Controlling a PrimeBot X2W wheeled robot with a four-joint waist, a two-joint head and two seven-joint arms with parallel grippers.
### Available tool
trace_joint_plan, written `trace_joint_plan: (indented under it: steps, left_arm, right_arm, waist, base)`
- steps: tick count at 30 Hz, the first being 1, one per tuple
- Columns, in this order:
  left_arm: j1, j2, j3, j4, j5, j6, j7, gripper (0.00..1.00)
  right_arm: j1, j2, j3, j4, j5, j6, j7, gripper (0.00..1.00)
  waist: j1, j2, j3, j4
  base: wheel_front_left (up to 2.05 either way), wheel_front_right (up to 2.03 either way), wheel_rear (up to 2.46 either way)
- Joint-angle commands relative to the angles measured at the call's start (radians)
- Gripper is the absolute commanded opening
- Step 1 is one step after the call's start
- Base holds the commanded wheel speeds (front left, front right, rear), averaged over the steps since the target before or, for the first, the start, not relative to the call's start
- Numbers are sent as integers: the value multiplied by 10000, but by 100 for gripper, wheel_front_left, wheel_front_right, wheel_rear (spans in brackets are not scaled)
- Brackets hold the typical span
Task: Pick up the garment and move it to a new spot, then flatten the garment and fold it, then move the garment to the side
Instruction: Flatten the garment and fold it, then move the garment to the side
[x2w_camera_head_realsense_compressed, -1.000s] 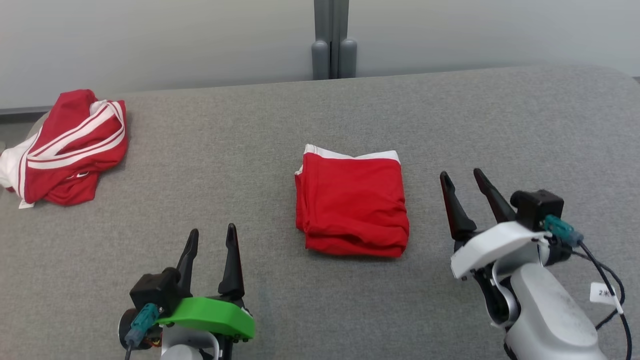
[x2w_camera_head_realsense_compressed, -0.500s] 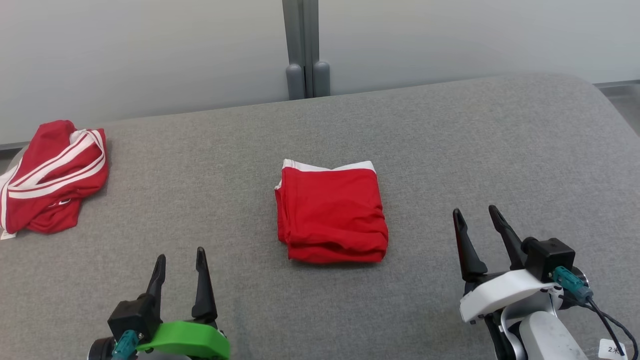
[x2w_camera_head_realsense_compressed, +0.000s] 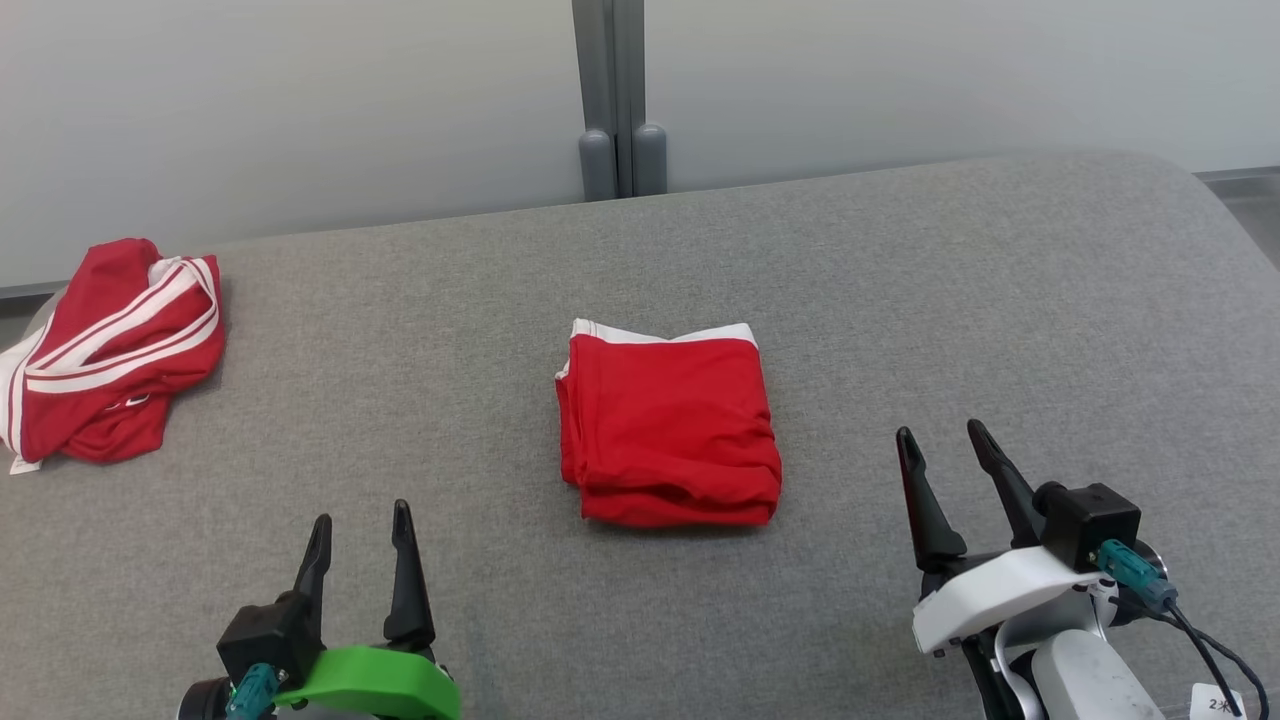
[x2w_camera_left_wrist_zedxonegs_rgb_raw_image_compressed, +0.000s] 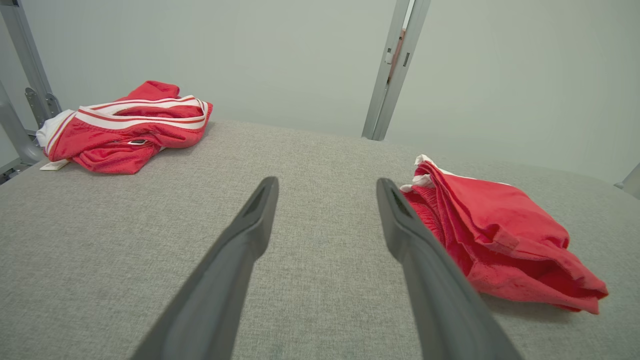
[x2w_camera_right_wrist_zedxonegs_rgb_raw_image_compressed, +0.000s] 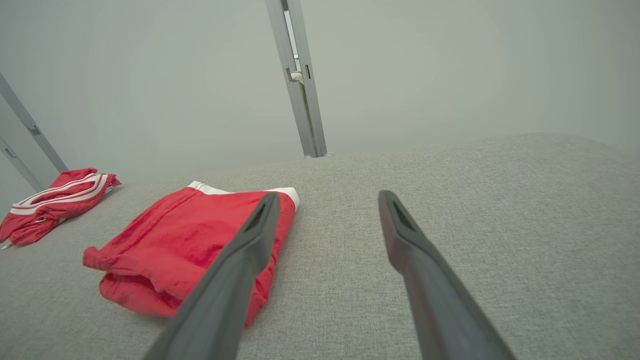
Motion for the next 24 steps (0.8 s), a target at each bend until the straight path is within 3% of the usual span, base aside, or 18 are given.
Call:
trace_joint_plan:
  steps: [1, 14, 24]
  left_arm:
    - [111, 7, 62, 34, 114, -52, -5, 100]
    - [-3, -37, -30, 71, 171, -143, -5, 100]
    - [-352, -42, -352, 59, -59, -159, -5, 100]
  right_arm:
    - [101, -5, 7, 23, 41, -12, -31, 100]
    - [-380, -7, -17, 165, -220, -12, 346, 100]
    - [-2443, -678, -30, 703, 667, -12, 2813, 100]
  waist:
    - [0, 0, -1, 10]
    - [0, 0, 133, 204]
    - [0, 0, 680, 913]
  base:
    - [0, 0, 0]
    - [0, 0, 0]
    - [0, 0, 0]
